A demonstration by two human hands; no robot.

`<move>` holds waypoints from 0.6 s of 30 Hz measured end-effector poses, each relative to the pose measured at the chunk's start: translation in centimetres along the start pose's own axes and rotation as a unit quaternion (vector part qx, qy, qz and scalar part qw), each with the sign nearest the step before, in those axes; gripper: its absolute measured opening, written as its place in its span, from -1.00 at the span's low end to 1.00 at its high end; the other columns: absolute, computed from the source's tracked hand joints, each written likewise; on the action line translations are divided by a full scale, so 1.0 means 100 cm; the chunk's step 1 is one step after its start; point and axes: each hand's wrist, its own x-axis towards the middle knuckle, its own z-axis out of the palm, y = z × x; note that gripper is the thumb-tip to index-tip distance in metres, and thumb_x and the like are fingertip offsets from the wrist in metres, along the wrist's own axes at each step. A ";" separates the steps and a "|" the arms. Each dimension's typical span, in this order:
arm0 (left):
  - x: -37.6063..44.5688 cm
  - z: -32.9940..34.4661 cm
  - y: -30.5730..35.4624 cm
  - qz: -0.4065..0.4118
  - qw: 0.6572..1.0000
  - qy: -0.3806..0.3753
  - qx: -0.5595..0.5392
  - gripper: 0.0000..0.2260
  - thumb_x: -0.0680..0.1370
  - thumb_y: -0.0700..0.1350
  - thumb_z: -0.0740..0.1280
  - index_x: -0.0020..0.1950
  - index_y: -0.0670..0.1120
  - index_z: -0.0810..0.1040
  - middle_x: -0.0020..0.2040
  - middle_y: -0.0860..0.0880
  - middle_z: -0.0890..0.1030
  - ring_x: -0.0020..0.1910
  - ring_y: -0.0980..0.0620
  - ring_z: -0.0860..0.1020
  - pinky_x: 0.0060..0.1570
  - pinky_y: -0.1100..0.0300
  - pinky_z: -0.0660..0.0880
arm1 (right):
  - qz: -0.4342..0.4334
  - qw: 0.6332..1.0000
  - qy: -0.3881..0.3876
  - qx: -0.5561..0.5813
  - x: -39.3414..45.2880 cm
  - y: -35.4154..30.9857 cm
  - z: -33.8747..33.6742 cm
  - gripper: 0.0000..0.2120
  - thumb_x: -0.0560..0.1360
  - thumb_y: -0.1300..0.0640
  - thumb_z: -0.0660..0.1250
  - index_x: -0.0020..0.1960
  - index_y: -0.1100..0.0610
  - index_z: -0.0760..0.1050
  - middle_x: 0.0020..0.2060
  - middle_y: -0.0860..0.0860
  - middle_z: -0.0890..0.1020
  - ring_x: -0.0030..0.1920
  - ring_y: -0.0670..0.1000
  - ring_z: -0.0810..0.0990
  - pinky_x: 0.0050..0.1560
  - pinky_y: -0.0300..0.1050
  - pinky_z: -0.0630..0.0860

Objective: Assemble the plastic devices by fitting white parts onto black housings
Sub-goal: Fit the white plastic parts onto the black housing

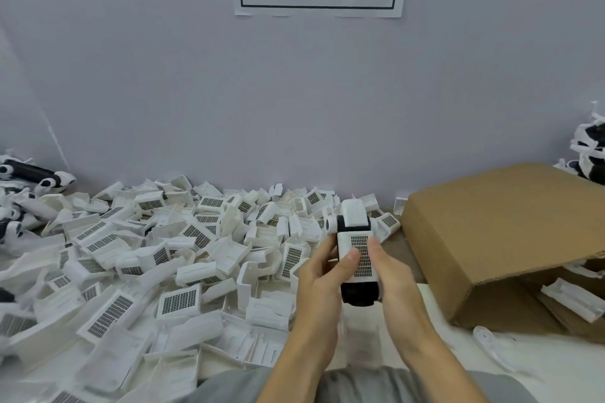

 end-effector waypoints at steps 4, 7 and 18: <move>-0.004 -0.001 0.002 0.026 0.997 -0.041 0.059 -0.75 0.54 -0.20 0.43 0.17 0.05 0.69 0.03 -0.12 0.72 -0.03 0.00 0.70 -0.15 0.27 0.59 | -0.001 0.996 0.065 0.063 0.001 0.011 0.000 -0.60 0.46 -0.22 0.20 0.03 -0.04 0.71 -0.04 0.13 0.74 -0.01 0.11 0.73 -0.09 -0.02 0.64; -0.004 -0.001 0.001 0.035 0.994 -0.043 0.096 -0.73 0.57 -0.25 0.38 0.15 0.07 0.70 0.02 -0.13 0.72 -0.04 0.04 0.69 -0.14 0.27 0.59 | -0.026 0.995 0.079 0.051 0.002 0.012 -0.006 -0.65 0.47 -0.15 0.26 -0.01 0.02 0.72 -0.11 0.15 0.74 -0.11 0.12 0.74 -0.21 -0.04 0.65; 0.003 -0.001 -0.004 0.047 0.996 0.007 0.071 -0.75 0.53 0.03 0.34 0.01 -0.10 0.71 -0.05 -0.12 0.73 -0.07 0.00 0.69 -0.14 0.24 0.60 | -0.045 0.995 0.066 0.056 0.004 0.017 -0.006 -0.65 0.44 -0.11 0.32 -0.08 0.13 0.72 -0.21 0.21 0.72 -0.26 0.12 0.70 -0.29 -0.03 0.65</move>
